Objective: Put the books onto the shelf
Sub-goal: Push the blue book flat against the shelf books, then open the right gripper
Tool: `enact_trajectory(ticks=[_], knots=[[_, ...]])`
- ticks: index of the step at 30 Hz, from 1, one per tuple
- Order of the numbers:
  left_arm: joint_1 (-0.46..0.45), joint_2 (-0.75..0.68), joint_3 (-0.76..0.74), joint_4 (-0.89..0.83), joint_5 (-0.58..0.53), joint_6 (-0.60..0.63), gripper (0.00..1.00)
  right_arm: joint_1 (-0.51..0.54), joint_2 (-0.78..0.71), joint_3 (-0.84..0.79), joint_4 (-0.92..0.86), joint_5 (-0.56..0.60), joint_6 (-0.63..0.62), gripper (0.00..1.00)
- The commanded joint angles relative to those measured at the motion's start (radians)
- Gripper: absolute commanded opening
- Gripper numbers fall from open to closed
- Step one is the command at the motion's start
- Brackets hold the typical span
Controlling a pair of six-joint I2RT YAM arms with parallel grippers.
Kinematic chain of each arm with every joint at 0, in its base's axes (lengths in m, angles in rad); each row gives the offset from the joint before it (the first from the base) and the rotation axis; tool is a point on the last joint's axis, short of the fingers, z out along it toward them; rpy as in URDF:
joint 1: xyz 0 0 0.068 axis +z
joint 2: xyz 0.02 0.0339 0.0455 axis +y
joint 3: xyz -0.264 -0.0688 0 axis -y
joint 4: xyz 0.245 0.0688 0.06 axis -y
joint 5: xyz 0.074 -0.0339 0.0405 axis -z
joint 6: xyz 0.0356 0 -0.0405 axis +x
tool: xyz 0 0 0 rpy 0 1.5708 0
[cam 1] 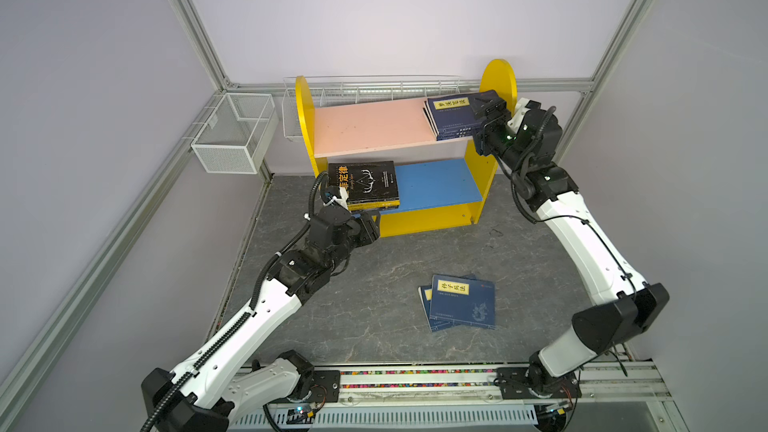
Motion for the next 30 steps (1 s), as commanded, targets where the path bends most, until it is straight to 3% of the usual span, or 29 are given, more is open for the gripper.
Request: enact_trajectory(ticks=[1, 5, 12, 21, 25, 27, 30], knots=[[-0.004, -0.01, 0.026, 0.001, -0.005, 0.013, 0.65, -0.014, 0.025, 0.072, -0.075, -0.074, -0.018, 0.88], [-0.004, -0.008, 0.023, 0.003, -0.003, 0.012, 0.65, -0.027, 0.075, 0.138, -0.129, -0.121, -0.014, 0.88], [-0.004, -0.016, 0.026, 0.0, -0.003, 0.011, 0.65, -0.066, 0.145, 0.177, -0.096, -0.235, 0.102, 0.88], [-0.004, -0.013, 0.025, -0.008, -0.008, 0.013, 0.64, -0.085, 0.112, 0.15, -0.103, -0.251, 0.124, 0.88], [-0.004, -0.007, 0.029, -0.001, -0.002, 0.008, 0.64, -0.114, 0.123, 0.135, -0.089, -0.315, 0.228, 0.88], [-0.004, -0.004, 0.033, -0.004, 0.003, 0.009, 0.64, -0.135, 0.134, 0.112, -0.035, -0.375, 0.339, 0.88], [-0.004, -0.005, 0.036, -0.011, -0.001, 0.006, 0.63, -0.143, 0.124, 0.085, -0.031, -0.384, 0.367, 0.88]])
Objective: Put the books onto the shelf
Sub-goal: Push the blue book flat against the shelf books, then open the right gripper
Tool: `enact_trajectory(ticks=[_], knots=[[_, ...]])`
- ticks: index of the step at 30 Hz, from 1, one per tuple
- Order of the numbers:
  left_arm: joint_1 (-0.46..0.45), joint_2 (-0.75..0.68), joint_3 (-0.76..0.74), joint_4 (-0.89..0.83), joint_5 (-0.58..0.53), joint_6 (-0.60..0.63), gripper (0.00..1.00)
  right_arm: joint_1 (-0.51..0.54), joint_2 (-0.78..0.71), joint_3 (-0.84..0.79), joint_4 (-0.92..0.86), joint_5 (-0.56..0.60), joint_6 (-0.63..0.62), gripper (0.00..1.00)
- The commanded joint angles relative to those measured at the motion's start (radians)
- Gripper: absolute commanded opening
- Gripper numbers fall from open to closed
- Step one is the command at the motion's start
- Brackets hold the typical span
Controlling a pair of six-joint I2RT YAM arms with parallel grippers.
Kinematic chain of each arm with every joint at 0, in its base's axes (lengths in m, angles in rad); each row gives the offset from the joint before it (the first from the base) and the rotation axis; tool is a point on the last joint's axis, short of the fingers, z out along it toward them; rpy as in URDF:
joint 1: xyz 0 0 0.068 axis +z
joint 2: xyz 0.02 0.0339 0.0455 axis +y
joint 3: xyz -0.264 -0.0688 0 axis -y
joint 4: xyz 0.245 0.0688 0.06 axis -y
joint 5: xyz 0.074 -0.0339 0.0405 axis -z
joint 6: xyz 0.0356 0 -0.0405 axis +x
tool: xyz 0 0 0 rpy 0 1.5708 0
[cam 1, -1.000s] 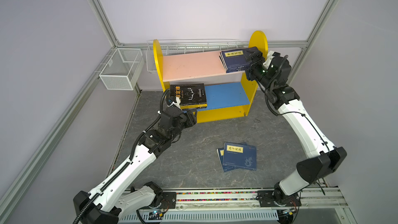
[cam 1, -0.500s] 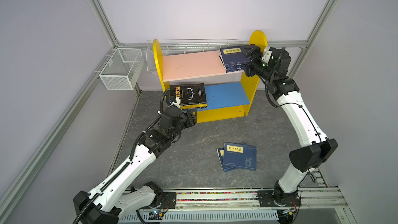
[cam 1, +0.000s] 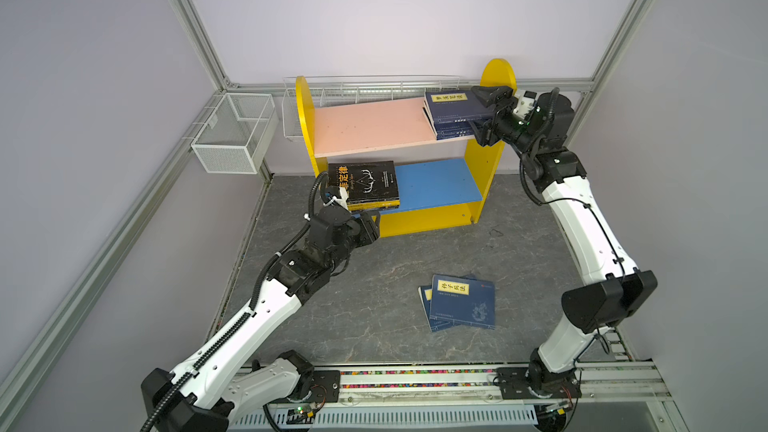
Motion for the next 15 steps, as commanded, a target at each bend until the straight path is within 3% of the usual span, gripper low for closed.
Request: enact_trajectory(ticks=[1, 6, 9, 15], knots=[[-0.004, -0.006, 0.035, -0.01, -0.002, 0.006, 0.63, -0.018, 0.002, -0.049, -0.042, -0.027, 0.151, 0.88], [-0.003, -0.012, 0.039, -0.018, -0.009, 0.005, 0.63, -0.018, -0.064, -0.016, -0.319, 0.193, -0.091, 0.88], [-0.003, -0.008, 0.047, -0.023, -0.005, 0.01, 0.63, -0.019, -0.114, -0.028, -0.401, 0.328, -0.173, 0.88], [-0.003, 0.016, 0.061, -0.021, 0.0, 0.014, 0.63, -0.019, -0.154, -0.039, -0.42, 0.4, -0.258, 0.88]])
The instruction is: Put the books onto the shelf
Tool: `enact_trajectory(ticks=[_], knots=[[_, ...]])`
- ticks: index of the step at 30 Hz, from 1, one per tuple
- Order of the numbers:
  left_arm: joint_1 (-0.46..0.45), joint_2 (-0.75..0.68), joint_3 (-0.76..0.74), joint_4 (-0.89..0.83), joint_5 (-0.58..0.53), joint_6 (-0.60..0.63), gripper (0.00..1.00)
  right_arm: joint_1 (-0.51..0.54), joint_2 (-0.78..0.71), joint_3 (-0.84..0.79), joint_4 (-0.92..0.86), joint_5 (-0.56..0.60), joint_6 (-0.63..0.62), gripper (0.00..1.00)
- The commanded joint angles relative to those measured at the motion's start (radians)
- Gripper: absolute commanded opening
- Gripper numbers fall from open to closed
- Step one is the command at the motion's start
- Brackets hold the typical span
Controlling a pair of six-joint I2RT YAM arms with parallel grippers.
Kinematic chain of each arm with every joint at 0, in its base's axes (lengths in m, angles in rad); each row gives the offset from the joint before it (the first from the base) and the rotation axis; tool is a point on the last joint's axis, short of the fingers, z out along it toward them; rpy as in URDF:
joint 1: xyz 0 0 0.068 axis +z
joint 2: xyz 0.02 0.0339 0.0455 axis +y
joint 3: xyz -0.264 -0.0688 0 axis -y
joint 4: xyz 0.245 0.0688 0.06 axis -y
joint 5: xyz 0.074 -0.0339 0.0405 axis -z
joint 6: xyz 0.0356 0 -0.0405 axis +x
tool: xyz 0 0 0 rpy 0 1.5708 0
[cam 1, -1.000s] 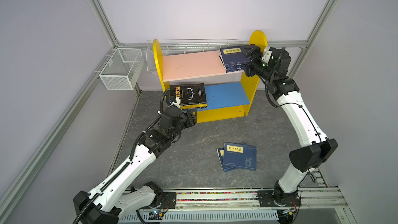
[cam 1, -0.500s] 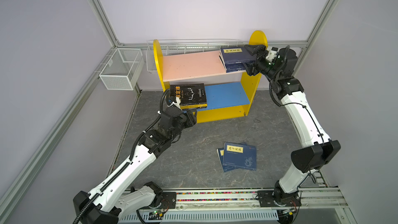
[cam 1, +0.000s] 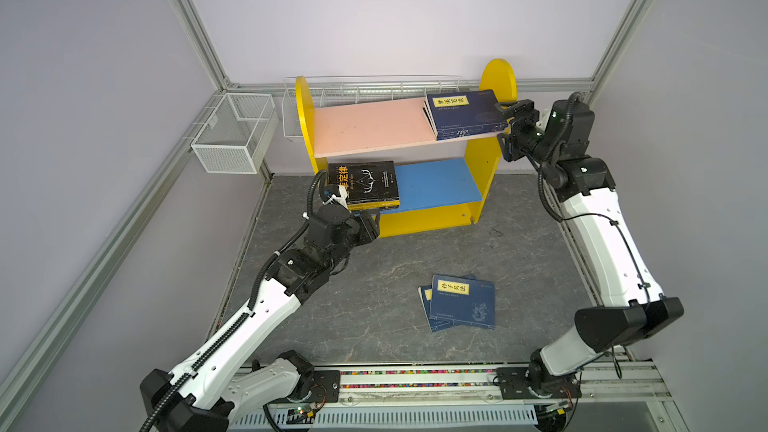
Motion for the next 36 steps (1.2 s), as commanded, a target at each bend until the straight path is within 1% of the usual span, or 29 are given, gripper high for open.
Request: enact_trajectory(ticks=[1, 4, 6, 7, 9, 11, 12, 13, 15, 18, 20, 22, 24, 26, 30, 32, 36], knots=[[-0.003, 0.017, 0.04, -0.014, 0.003, 0.014, 0.63, -0.001, -0.015, -0.011, -0.065, 0.076, -0.082, 0.88], [-0.003, 0.027, 0.039, -0.005, 0.009, 0.028, 0.63, 0.002, -0.038, -0.031, -0.07, 0.076, -0.157, 0.88], [-0.003, 0.031, 0.029, -0.002, 0.017, 0.045, 0.64, 0.011, -0.084, -0.088, -0.085, 0.098, -0.239, 0.88], [-0.003, 0.035, 0.022, 0.0, 0.021, 0.057, 0.64, 0.016, -0.115, -0.138, -0.08, 0.117, -0.271, 0.88], [-0.003, 0.04, -0.006, 0.011, 0.034, 0.086, 0.64, 0.023, -0.227, -0.323, -0.045, 0.182, -0.305, 0.88], [-0.007, 0.048, -0.046, 0.04, 0.052, 0.11, 0.64, 0.029, -0.345, -0.548, 0.027, 0.232, -0.309, 0.88], [-0.014, 0.054, -0.068, 0.052, 0.059, 0.123, 0.64, 0.032, -0.406, -0.662, 0.036, 0.265, -0.296, 0.88], [-0.027, 0.065, -0.09, 0.064, 0.06, 0.139, 0.64, 0.037, -0.458, -0.758, 0.018, 0.301, -0.275, 0.88], [-0.071, 0.09, -0.123, 0.087, 0.045, 0.18, 0.64, 0.047, -0.534, -0.906, -0.042, 0.333, -0.244, 0.88], [-0.139, 0.16, -0.167, 0.134, 0.031, 0.235, 0.64, 0.061, -0.593, -1.066, -0.113, 0.353, -0.19, 0.88], [-0.177, 0.213, -0.187, 0.169, 0.033, 0.26, 0.64, 0.062, -0.601, -1.126, -0.152, 0.361, -0.187, 0.88], [-0.212, 0.27, -0.194, 0.199, 0.046, 0.292, 0.64, 0.064, -0.586, -1.126, -0.236, 0.344, -0.209, 0.88], [-0.262, 0.324, -0.162, 0.176, 0.029, 0.368, 0.65, 0.074, -0.566, -1.123, -0.316, 0.307, -0.275, 0.88], [-0.291, 0.375, -0.135, 0.166, 0.041, 0.429, 0.65, 0.082, -0.55, -1.14, -0.371, 0.256, -0.351, 0.88], [-0.308, 0.463, -0.104, 0.173, 0.115, 0.479, 0.65, 0.093, -0.51, -1.231, -0.376, 0.086, -0.572, 0.88], [-0.309, 0.491, -0.103, 0.189, 0.123, 0.485, 0.65, 0.1, -0.478, -1.268, -0.388, 0.041, -0.649, 0.88], [-0.31, 0.527, -0.105, 0.204, 0.117, 0.487, 0.65, 0.129, -0.428, -1.325, -0.349, -0.009, -0.708, 0.88]])
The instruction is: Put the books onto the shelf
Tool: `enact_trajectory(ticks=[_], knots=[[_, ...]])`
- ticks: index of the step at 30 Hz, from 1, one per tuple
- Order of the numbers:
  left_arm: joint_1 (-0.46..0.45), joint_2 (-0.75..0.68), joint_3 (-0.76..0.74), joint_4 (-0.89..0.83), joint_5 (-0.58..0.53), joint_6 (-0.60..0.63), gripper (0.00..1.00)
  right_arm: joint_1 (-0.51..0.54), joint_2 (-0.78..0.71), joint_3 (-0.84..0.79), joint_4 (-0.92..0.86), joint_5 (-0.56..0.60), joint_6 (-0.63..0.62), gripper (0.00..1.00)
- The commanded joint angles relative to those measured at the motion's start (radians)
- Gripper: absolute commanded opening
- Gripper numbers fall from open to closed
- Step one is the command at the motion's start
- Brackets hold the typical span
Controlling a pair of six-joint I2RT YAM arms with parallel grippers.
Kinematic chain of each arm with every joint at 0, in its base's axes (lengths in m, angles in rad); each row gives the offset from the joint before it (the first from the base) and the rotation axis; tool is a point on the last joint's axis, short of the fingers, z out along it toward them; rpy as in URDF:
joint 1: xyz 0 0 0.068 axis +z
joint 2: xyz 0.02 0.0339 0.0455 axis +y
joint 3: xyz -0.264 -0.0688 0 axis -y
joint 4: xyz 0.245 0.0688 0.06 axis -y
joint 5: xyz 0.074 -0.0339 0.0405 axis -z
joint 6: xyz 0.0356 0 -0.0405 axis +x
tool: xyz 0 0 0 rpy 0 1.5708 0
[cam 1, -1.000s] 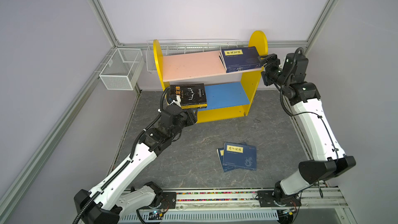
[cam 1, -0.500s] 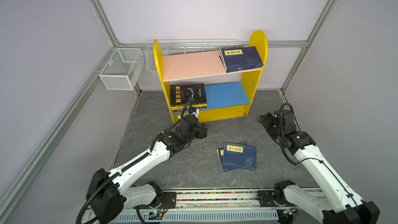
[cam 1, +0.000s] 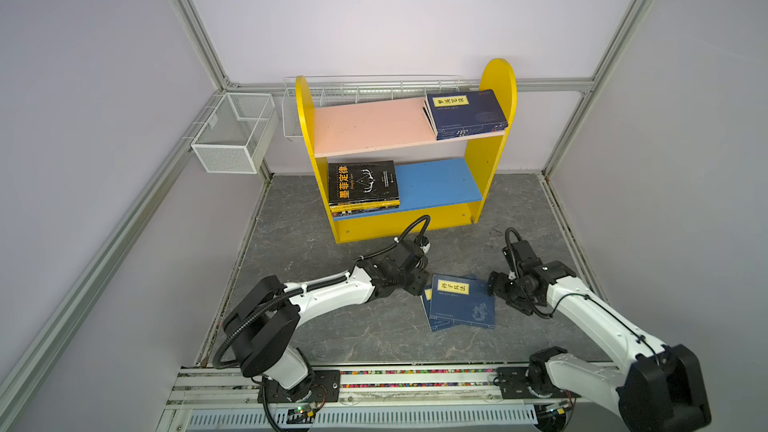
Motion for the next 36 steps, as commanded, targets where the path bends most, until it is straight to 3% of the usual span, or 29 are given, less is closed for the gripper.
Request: enact_trajectory(ticks=[1, 7, 14, 23, 36], knots=[[-0.002, 0.023, 0.027, 0.026, 0.012, 0.041, 0.65, 0.032, 0.024, -0.035, 0.003, -0.094, -0.129, 0.88], [-0.016, 0.074, 0.053, -0.027, 0.019, 0.056, 0.65, 0.131, 0.081, -0.048, 0.021, -0.093, -0.165, 0.88], [-0.024, 0.104, 0.052, 0.006, 0.069, 0.027, 0.65, 0.277, 0.113, -0.032, 0.091, 0.05, -0.145, 0.88], [-0.029, 0.12, 0.08, -0.035, 0.099, 0.007, 0.65, 0.384, 0.342, 0.061, 0.161, 0.121, -0.236, 0.88], [-0.044, 0.175, 0.112, -0.101, 0.122, 0.032, 0.62, 0.377, 0.259, 0.042, 0.253, 0.091, -0.28, 0.88]])
